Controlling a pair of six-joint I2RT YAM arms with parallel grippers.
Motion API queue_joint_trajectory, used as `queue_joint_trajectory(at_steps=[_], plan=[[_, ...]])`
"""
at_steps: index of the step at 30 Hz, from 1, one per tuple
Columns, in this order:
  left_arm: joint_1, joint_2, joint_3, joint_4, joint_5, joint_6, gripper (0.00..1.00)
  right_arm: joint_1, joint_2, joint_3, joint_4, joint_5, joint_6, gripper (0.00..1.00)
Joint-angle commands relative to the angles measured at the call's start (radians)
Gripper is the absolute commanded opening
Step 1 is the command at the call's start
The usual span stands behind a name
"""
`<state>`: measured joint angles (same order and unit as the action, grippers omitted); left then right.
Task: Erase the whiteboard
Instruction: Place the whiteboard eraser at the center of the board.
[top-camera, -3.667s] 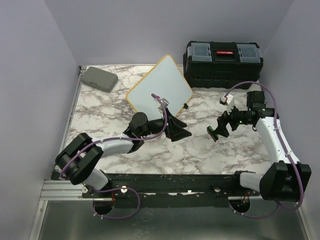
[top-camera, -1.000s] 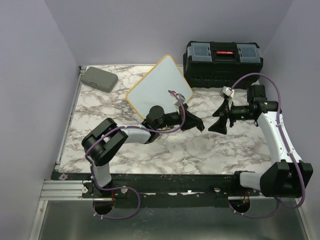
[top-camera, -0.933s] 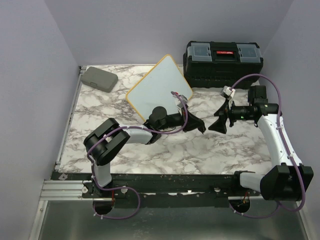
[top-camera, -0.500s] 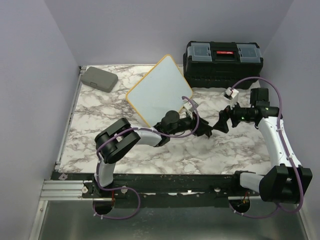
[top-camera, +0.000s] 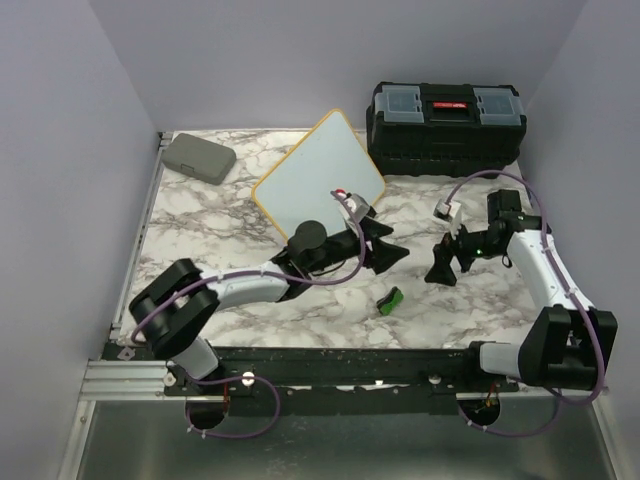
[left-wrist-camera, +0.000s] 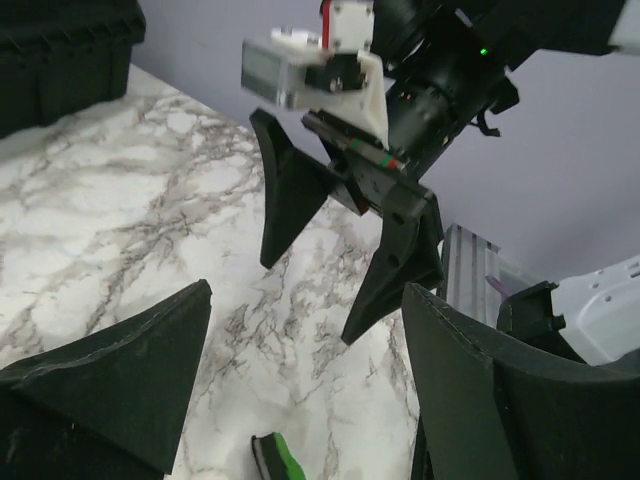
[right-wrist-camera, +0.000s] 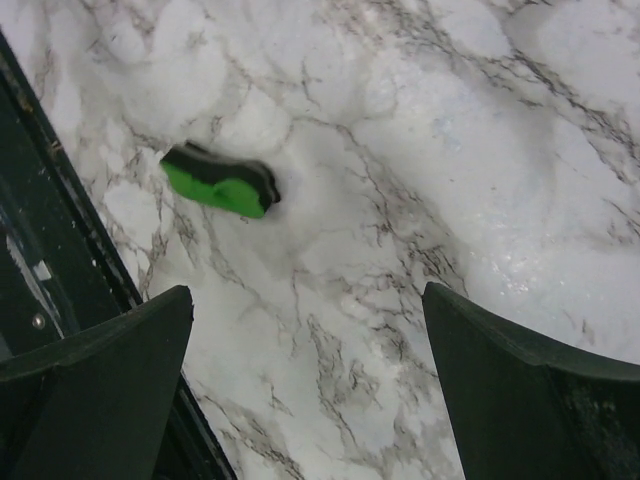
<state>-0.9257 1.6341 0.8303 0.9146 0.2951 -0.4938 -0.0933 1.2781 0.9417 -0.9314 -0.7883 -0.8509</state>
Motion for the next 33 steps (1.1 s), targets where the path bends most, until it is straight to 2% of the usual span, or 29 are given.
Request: queue_joint_trajectory(at_steps=[1,5,8,10,14,18,19,22,27,33], plan=[[0.02,-0.178,-0.085,-0.122,-0.02,0.092,0.77,0.034,0.024,-0.021,-0.181,-0.136,-0.293,1.0],[0.026,-0.375,-0.142,-0.281,-0.052,0.193,0.77,0.145,0.0,-0.084,-0.171,-0.152,-0.482,1.0],[0.039,-0.512,-0.167,-0.432,-0.084,0.261,0.8,0.3,-0.024,-0.134,-0.026,-0.082,-0.444,1.0],[0.069,-0.601,-0.188,-0.515,-0.09,0.277,0.85,0.389,-0.033,-0.172,0.078,-0.034,-0.411,1.0],[0.234,-0.779,-0.194,-0.723,-0.011,0.217,0.88,0.419,-0.03,-0.179,0.172,-0.045,-0.448,1.0],[0.418,-0.949,-0.178,-0.866,0.024,0.224,0.95,0.449,0.006,-0.19,0.106,-0.031,-0.779,1.0],[0.443,-0.981,-0.169,-0.897,0.01,0.24,0.97,0.463,0.03,-0.182,0.113,-0.025,-0.802,1.0],[0.491,-1.059,-0.138,-1.0,-0.04,0.292,0.99,0.516,0.12,-0.128,0.109,0.009,-0.815,1.0],[0.516,-1.137,-0.146,-1.077,-0.091,0.325,0.99,0.554,0.21,-0.115,0.16,0.08,-0.785,0.91],[0.521,-1.183,-0.19,-1.093,-0.117,0.325,0.99,0.582,0.242,-0.139,0.261,0.159,-0.662,0.72]])
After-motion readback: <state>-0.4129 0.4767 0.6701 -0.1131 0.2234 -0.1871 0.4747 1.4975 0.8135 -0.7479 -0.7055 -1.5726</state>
